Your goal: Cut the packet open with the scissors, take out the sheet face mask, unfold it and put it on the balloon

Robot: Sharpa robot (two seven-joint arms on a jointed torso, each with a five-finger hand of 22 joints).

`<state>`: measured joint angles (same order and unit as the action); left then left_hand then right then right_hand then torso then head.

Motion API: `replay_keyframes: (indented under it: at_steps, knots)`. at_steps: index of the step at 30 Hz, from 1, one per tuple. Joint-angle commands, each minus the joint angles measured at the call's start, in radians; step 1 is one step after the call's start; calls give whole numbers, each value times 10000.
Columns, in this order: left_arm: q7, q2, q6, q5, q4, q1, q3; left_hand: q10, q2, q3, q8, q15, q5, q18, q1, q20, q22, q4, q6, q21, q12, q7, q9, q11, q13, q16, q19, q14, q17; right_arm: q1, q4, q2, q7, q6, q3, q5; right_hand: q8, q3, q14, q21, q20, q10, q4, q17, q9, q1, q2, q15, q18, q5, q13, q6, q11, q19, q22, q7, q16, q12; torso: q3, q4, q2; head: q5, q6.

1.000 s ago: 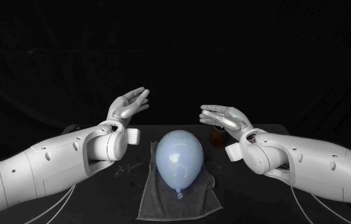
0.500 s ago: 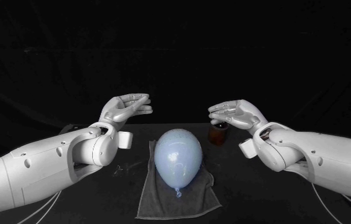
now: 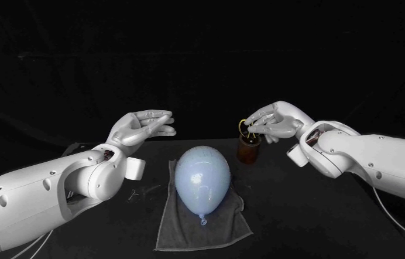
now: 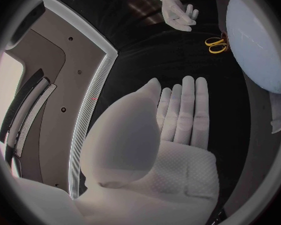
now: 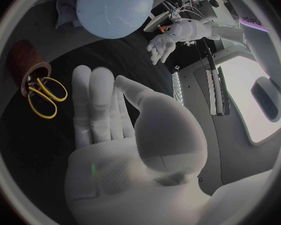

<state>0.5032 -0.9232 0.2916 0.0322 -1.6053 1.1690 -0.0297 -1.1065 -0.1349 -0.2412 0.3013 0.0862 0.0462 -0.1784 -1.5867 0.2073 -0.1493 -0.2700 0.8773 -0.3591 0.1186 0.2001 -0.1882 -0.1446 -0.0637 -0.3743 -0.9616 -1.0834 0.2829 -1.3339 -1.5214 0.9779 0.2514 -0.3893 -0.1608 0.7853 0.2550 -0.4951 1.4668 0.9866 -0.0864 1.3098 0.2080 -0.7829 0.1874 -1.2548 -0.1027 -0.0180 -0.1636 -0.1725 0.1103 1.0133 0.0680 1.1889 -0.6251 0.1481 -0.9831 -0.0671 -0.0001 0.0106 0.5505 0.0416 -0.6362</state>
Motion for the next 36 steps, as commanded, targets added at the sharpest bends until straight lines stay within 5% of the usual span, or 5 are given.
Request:
replay_keyframes:
  at_steps: [1, 8, 18, 27, 36]
  knots:
    - [-23, -61, -549, 118, -129, 14, 9, -64, -107, 33, -85, 41, 29, -36, 73, 25, 13, -98, 49, -20, -90, 38, 21, -2, 4, -2, -67, -70, 38, -187, 69, 31, -1051, 630, 13, 1736, -45, -143, 378, 1202, -5, 24, -42, -1777, 82, 157, -7, 19, 323, -18, 111, -8, -47, 537, -1650, -8, -1660, 33, -3, -13, -1, 64, 5]
    - [-44, -109, -616, 20, -142, 15, 3, -51, -159, 78, -144, 65, 29, -35, 200, 44, 38, -162, 5, 3, -199, 89, 46, -36, -1, 23, -59, -78, 99, -564, 427, -54, -2088, 555, 14, 3124, -164, -296, 265, 1934, -127, -508, -212, -2691, 177, 384, -211, 165, 452, 38, 60, -177, 145, 687, -2673, 124, -2550, 73, 7, -28, -6, 111, 37]
    - [-31, -118, -674, -33, -179, 16, -3, -20, -148, 97, -195, 92, 30, -32, 275, 62, 60, -172, -39, 28, -282, 137, 65, -73, -4, 42, -42, -68, 148, -762, 965, -348, -2892, 231, 15, 4363, -286, -392, 342, 2593, -310, -1212, -437, -3555, 269, 564, -547, 345, 576, 300, -128, -336, 342, 960, -3653, 271, -3347, 67, 16, 4, 8, 81, 16]
    - [-24, -156, -681, -70, -192, 19, -2, 1, -137, 111, -227, 115, 29, -30, 318, 78, 78, -170, -65, 51, -334, 178, 78, -103, -7, 62, -21, -41, 180, -817, 1565, -732, -3356, -94, 26, 5240, -536, -162, 219, 2544, -513, -2243, -652, -3491, 298, 475, -778, 545, 515, 543, -275, -700, 562, 702, -3525, 426, -3470, 66, 7, 0, 16, 198, -18]
    - [-26, -186, -675, -163, -177, 29, 0, 5, -131, 115, -235, 124, 29, -30, 334, 83, 85, -171, -71, 59, -349, 192, 81, -112, -9, 70, -14, -31, 190, -840, 2302, -1315, -3419, 59, 34, 5592, -871, 615, 114, 2068, -595, -3224, -925, -3229, 308, 197, -761, 662, 363, 752, -356, -1149, 671, 231, -2826, 451, -3427, 55, 14, -3, 57, 211, -25]
